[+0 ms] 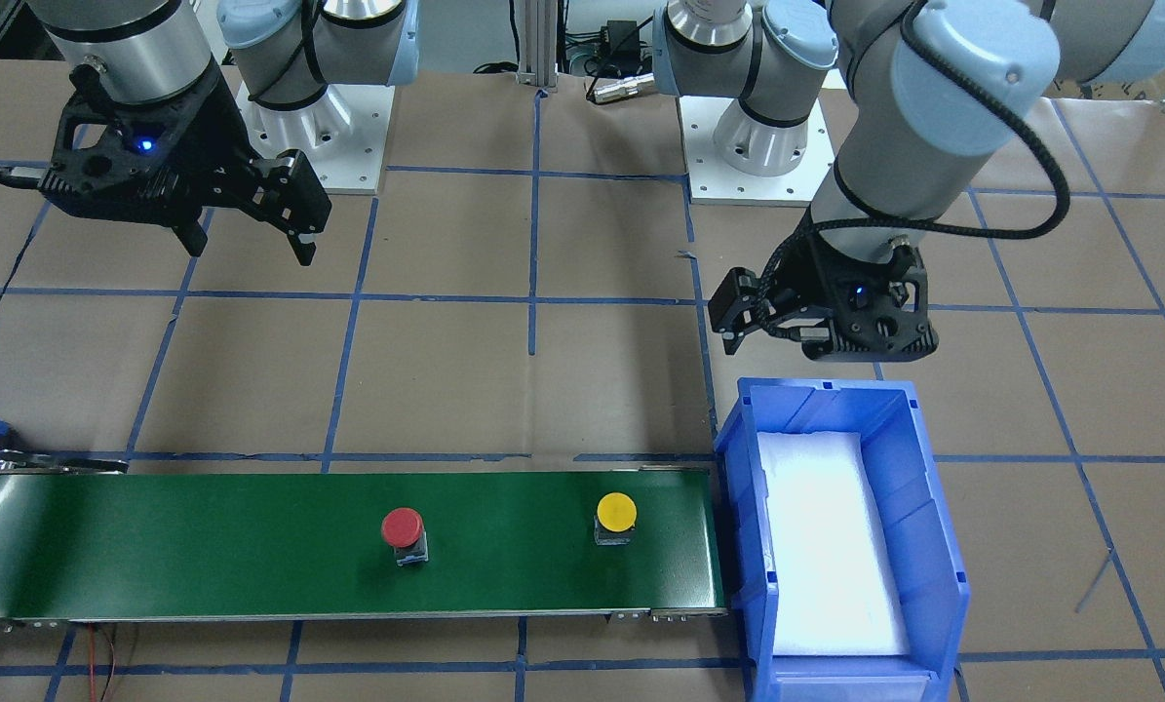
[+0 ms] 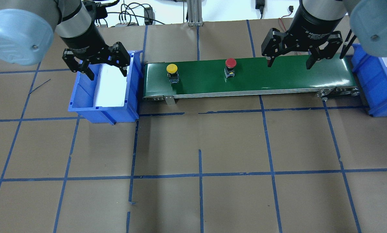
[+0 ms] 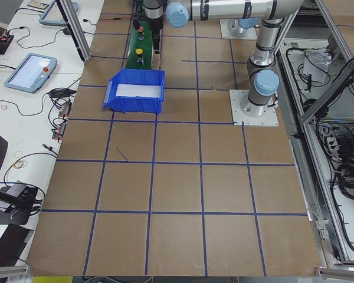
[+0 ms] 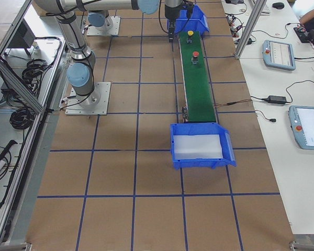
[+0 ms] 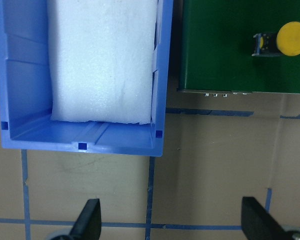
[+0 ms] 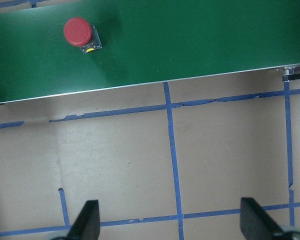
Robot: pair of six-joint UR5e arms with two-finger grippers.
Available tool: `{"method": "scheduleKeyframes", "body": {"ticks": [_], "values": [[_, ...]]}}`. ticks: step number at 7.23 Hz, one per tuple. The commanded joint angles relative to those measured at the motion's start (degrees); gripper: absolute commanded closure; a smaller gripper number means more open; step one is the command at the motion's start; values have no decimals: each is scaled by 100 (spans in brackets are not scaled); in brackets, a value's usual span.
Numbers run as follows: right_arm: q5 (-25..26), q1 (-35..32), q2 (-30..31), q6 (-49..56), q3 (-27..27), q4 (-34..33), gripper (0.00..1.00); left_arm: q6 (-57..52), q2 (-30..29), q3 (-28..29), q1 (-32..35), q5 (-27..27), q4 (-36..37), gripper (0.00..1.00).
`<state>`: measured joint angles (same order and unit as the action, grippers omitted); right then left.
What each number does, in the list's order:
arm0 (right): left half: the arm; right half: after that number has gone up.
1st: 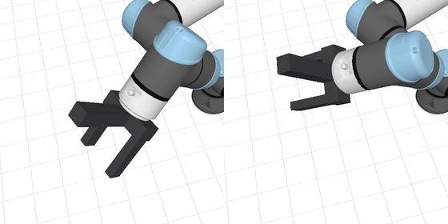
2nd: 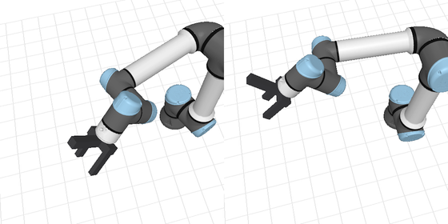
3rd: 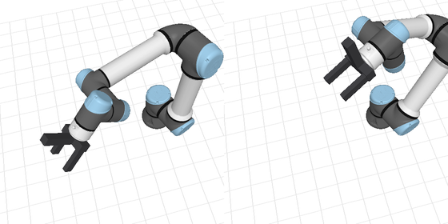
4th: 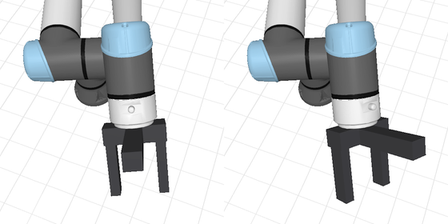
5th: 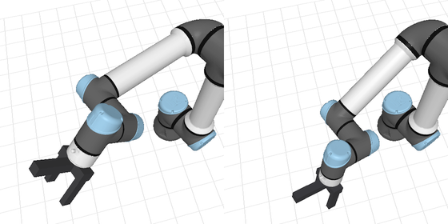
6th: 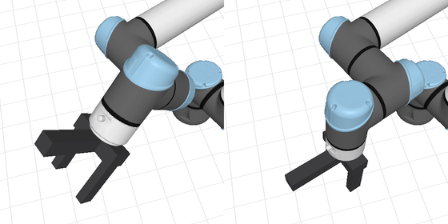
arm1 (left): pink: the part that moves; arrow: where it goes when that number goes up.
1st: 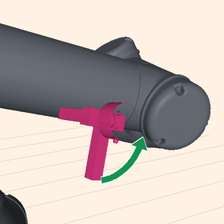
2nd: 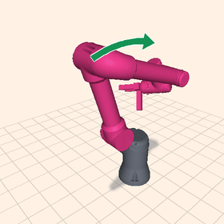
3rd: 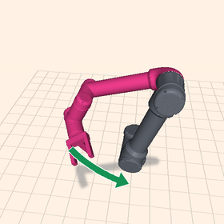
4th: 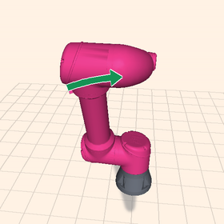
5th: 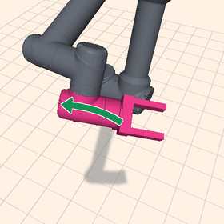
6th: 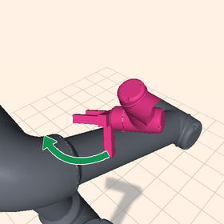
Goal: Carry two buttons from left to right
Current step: 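Release the yellow button and raise the left gripper back over the bin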
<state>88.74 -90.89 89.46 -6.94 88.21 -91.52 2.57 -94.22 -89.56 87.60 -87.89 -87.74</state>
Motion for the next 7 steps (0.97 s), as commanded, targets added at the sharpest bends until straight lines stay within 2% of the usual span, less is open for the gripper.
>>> {"method": "scheduleKeyframes", "body": {"ticks": [1,4,5,7], "values": [[3,1,1,0,3,2,0,6,167,-18,20,-52,-241,0],[99,10,-8,235,-15,46,0,-37,228,8,-41,-53,-112,0],[395,10,1,437,-15,203,0,-38,237,8,11,-18,-94,0],[390,10,19,448,-58,205,0,-73,237,-9,12,-70,73,0]]}}
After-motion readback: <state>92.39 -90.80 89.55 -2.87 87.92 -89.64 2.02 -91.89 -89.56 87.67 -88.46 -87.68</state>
